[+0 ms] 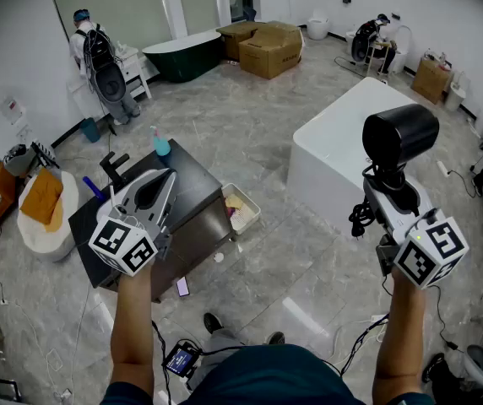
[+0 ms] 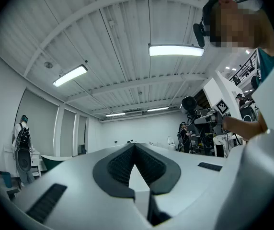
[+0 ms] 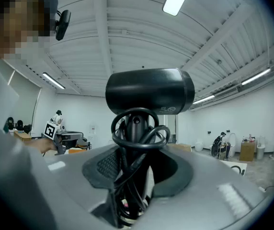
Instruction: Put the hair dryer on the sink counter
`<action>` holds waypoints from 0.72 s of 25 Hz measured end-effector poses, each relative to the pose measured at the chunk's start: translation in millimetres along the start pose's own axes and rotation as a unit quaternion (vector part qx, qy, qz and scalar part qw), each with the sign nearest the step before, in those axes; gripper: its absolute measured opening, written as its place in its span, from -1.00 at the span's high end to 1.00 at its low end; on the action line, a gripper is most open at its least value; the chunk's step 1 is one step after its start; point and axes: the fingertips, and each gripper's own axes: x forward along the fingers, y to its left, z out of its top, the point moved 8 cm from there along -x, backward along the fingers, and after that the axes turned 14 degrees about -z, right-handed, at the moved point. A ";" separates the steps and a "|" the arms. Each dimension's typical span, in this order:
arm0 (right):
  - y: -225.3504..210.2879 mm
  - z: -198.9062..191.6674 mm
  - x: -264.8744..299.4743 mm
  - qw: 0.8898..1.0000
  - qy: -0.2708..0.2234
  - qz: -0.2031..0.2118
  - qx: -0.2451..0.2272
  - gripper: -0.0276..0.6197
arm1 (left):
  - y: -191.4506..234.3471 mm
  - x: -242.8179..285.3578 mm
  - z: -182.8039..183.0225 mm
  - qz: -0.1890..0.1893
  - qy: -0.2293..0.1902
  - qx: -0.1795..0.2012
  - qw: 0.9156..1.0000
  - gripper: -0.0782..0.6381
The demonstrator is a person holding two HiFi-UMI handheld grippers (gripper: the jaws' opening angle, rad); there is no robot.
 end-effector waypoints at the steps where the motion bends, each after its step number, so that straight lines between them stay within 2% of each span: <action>1: -0.3 -0.1 0.3 1.000 0.001 0.000 -0.001 0.40 | -0.2 0.2 0.6 0.000 0.002 0.001 1.000 0.76; 11: -4.7 -7.0 5.0 1.000 0.010 -0.002 -0.001 0.39 | 0.1 3.7 -5.2 0.001 0.003 -0.002 1.000 0.76; 16: 25.4 -11.8 24.2 1.000 0.017 -0.007 0.005 0.39 | 32.3 -16.2 -11.6 -0.003 0.002 -0.005 1.000 0.76; 18: 24.8 -12.5 25.9 1.000 0.018 -0.007 0.012 0.39 | 34.7 -16.0 -9.7 -0.003 0.001 -0.004 1.000 0.77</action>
